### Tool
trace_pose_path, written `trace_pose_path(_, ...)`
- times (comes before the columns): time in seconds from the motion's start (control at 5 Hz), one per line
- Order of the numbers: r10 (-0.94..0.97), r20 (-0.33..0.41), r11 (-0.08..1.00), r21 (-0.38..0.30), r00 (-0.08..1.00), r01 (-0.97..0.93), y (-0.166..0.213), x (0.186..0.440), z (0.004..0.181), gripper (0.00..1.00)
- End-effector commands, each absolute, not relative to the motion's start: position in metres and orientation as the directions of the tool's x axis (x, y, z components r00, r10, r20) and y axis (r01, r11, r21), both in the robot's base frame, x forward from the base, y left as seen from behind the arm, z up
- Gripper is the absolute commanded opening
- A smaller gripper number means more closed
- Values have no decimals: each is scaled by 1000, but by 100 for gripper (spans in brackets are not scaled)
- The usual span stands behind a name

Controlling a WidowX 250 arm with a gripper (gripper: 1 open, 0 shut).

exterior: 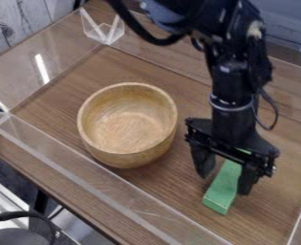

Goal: Put the green block in the brown bowl

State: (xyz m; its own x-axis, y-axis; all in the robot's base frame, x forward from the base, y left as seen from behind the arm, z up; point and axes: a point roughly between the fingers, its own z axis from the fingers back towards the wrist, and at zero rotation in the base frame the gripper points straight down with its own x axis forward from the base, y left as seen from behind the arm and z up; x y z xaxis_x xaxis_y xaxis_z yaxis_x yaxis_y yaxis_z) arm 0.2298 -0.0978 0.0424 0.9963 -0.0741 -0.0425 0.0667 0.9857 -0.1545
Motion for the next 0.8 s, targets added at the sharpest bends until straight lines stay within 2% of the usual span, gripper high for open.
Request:
trace_pose_path(0.0,-73,-10,986,-154,997,70,-103,242,41,100)
trace_pose_path(0.2,-69,-11,986,-155,998,66,-103,243,38,0)
trace_pose_path(0.6,-84,-2,984,-160,996,83,-102,245,51,0)
